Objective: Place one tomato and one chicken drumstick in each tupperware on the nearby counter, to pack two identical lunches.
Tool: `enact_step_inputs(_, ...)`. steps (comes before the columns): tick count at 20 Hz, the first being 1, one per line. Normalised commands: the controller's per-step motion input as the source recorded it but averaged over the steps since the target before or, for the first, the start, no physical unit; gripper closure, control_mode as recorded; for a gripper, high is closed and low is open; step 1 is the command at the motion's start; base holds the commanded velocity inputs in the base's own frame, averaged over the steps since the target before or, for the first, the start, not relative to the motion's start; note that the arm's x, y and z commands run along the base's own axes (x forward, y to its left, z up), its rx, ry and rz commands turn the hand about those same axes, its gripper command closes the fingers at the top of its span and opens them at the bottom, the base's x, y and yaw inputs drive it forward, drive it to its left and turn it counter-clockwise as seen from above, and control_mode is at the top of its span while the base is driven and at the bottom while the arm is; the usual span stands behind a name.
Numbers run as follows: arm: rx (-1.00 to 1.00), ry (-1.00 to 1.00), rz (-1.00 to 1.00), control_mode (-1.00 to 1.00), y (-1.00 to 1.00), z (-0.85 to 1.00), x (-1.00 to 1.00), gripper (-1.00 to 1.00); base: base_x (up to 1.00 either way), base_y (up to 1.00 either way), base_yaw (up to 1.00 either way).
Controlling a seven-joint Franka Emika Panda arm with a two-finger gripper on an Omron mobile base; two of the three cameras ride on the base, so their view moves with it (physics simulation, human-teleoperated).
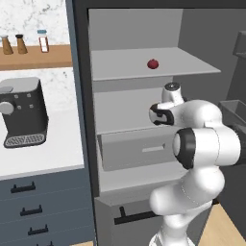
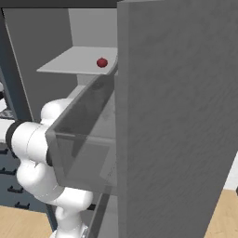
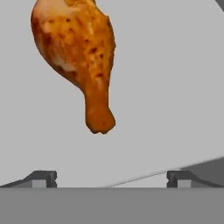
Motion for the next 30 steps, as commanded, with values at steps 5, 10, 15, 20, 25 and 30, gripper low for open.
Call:
enact_step_inputs(5, 0.00, 0.00, 0.00, -1.00, -0.02, -0.26, 0.69, -1.00, 0.00, 0.00, 0.00)
enact_step_inputs(10, 0.00, 0.00, 0.00, -1.00, -0.05, -0.10, 0.66, -1.00, 0.00, 0.00, 0.00)
enact_step_inputs(15, 0.00, 0.00, 0.00, -1.00, 0.00, -0.55, 0.16, 1.00, 0.00, 0.00, 0.00)
enact_step_inputs(20, 0.00, 0.00, 0.00, -1.00, 0.00, -0.86, -0.12, 1.00, 0.00, 0.00, 0.00)
enact_step_inputs(25, 0.00, 0.00, 0.00, -1.00, 0.05, -0.70, -0.94, 1.00, 0.00, 0.00, 0.00)
enact_step_inputs(30, 0.00, 0.00, 0.00, -1.00, 0.31, -0.16, -1.00, 1.00, 0.00, 0.00, 0.00)
